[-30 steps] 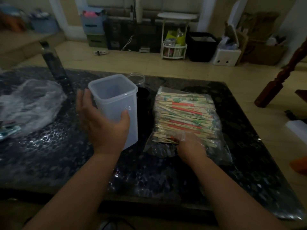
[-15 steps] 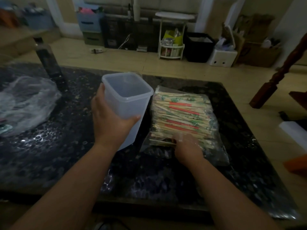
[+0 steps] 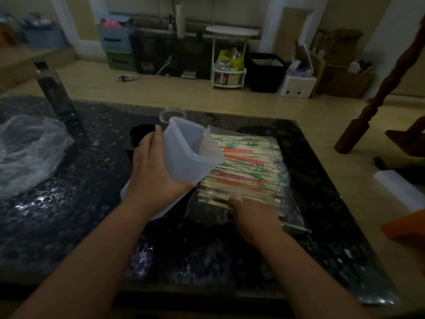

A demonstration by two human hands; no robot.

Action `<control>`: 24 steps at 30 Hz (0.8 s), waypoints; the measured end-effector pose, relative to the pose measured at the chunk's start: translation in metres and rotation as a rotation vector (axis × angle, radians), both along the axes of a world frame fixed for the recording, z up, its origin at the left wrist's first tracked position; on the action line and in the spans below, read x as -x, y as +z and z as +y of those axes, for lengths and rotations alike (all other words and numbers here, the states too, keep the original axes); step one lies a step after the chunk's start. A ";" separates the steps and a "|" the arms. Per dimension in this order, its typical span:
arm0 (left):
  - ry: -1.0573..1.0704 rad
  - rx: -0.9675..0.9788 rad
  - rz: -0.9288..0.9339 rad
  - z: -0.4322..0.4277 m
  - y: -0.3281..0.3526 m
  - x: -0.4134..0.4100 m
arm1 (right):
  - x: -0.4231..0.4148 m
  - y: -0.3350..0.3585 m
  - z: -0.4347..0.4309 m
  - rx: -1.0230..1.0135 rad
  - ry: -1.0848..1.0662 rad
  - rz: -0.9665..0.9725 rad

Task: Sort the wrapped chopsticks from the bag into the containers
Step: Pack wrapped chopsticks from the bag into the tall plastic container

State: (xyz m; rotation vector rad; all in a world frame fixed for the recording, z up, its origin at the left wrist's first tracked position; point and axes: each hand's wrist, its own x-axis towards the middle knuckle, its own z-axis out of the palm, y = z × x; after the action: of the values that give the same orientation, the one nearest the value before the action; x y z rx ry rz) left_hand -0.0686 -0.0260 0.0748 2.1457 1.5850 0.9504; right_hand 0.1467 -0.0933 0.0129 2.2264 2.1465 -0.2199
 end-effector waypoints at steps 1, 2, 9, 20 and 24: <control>-0.002 0.009 0.002 0.002 0.001 0.000 | 0.001 0.005 -0.003 0.001 0.010 -0.006; 0.001 0.015 -0.001 0.003 0.002 -0.001 | 0.001 0.011 -0.006 0.012 0.012 -0.003; -0.026 0.035 -0.016 -0.001 0.005 -0.007 | -0.005 0.067 -0.016 -0.126 0.056 -0.060; -0.152 0.012 0.146 -0.001 -0.007 -0.006 | -0.025 0.063 -0.003 -1.198 0.096 0.332; -0.133 -0.004 0.189 0.000 -0.009 -0.009 | -0.018 0.065 0.004 -1.137 -0.040 0.618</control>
State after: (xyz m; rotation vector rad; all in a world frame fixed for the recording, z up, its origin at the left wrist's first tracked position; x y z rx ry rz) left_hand -0.0593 -0.0261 0.0660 2.3702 1.4991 0.7288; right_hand 0.1650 -0.0892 0.0782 3.0288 3.0617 0.5417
